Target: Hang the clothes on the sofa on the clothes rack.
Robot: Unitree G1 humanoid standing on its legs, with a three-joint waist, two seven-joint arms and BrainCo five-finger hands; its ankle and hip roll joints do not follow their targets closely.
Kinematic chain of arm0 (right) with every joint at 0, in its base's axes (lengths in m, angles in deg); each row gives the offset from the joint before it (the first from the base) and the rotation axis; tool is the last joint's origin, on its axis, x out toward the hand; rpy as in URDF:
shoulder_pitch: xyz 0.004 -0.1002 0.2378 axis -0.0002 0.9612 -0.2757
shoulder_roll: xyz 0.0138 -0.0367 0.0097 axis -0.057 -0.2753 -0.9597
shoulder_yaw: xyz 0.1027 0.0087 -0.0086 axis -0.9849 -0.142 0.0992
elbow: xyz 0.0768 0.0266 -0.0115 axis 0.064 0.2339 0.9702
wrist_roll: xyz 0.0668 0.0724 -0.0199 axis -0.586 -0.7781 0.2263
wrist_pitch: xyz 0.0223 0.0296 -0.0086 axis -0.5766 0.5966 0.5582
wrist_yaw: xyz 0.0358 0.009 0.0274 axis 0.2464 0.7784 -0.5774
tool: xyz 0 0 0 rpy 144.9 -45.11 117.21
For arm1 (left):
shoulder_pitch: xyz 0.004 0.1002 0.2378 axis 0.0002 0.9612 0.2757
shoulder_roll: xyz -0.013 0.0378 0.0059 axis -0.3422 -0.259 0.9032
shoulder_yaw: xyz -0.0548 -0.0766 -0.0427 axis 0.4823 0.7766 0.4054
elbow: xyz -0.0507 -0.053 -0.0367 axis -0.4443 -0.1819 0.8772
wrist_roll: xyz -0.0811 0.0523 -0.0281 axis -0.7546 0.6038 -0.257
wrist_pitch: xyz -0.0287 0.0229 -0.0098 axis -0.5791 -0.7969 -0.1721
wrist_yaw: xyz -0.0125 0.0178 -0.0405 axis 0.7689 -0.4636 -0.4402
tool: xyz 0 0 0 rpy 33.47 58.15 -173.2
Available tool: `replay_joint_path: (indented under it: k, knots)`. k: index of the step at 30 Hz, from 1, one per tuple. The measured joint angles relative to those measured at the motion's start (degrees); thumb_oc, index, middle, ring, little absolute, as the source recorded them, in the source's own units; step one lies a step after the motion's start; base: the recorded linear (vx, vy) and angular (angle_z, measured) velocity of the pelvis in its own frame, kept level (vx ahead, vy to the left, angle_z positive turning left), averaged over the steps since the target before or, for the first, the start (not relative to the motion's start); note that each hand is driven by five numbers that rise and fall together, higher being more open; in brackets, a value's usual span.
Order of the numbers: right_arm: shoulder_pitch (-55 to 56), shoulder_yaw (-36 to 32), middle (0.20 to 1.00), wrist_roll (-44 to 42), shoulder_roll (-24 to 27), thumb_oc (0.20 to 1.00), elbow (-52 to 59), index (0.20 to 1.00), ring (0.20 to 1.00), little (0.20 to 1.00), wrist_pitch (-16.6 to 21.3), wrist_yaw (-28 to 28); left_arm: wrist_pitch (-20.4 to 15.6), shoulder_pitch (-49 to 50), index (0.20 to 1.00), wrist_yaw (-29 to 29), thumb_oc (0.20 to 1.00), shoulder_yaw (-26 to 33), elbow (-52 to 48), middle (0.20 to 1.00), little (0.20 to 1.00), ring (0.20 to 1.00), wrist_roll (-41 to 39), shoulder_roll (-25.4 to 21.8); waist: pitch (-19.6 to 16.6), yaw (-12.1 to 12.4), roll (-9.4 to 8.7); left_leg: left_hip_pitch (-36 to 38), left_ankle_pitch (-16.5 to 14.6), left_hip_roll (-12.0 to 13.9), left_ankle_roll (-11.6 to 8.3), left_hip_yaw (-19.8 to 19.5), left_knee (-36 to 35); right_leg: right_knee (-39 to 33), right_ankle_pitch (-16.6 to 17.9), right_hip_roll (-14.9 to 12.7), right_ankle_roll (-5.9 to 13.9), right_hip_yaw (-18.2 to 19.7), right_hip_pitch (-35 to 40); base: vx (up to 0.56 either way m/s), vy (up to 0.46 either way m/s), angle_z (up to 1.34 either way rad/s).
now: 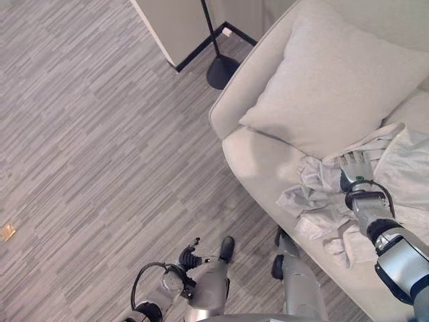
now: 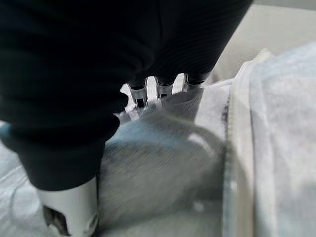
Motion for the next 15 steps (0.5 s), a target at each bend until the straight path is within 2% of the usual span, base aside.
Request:
replay_joint_path:
  k: [4, 10, 13, 14, 15]
  knots:
    - [0.5, 1.9, 0.200, 0.0, -5.1, 0.200, -2.7, 0.200, 0.200, 0.200, 0.4, 3.3, 0.0, -0.3, 1.000, -0.7, 1.000, 0.1, 0.7, 1.000, 1.000, 1.000, 0.0, 0.4, -0.1, -0.2, 0.14, -0.7, 0.1, -0.2, 0.07, -0.6, 0.1, 0.2, 0.1, -0.2, 0.15, 0.0, -0.6, 0.02, 0.004, 0.03]
    - [1.9, 1.4, 0.200, -1.1, -5.4, 0.200, -0.7, 0.200, 0.200, 0.200, 1.1, 3.5, 0.1, -1.4, 1.000, -1.9, 1.000, 0.1, 0.9, 1.000, 1.000, 1.000, 0.3, 2.3, -0.2, -0.3, 0.28, 0.5, 0.6, 0.2, -0.72, -2.8, 0.0, 0.2, 0.1, -0.2, 0.17, -2.1, 1.8, 0.02, 0.042, 0.18]
    - [3.0, -0.9, 0.200, -3.6, -5.4, 0.200, 2.5, 0.200, 0.200, 0.200, 1.0, 1.8, 0.4, -2.7, 1.000, -3.2, 1.000, 0.0, 3.6, 1.000, 1.000, 1.000, 1.8, 3.4, -0.6, -1.5, -0.60, 1.9, 0.4, -0.3, -0.45, -2.6, 0.0, 0.2, 0.1, -0.5, 0.20, -1.7, 3.0, 0.03, 0.075, -0.08]
    - [4.1, -2.4, 0.200, -4.7, -5.4, 0.200, 4.5, 0.200, 0.200, 0.200, 0.9, 0.2, 0.4, -3.0, 1.000, -3.5, 1.000, 0.1, 4.7, 1.000, 1.000, 1.000, 1.9, 3.5, -2.0, -2.4, -2.52, 2.7, 0.1, -0.7, 0.00, -1.5, 0.1, 0.3, 0.2, -0.9, 0.24, -0.6, 3.2, 0.08, 0.161, -0.18]
    - [6.2, -5.8, 0.200, -6.2, -4.3, 0.200, 8.8, 0.200, 0.200, 0.200, 1.0, -0.1, 0.6, -3.0, 1.000, -3.5, 1.000, 0.7, 4.7, 1.000, 1.000, 1.000, 2.2, 3.3, -2.1, -3.2, -3.18, 3.7, -0.2, -1.1, 0.33, -1.1, 0.0, 0.4, 0.1, -0.6, 0.27, -0.4, 4.0, 0.07, 0.142, -0.24]
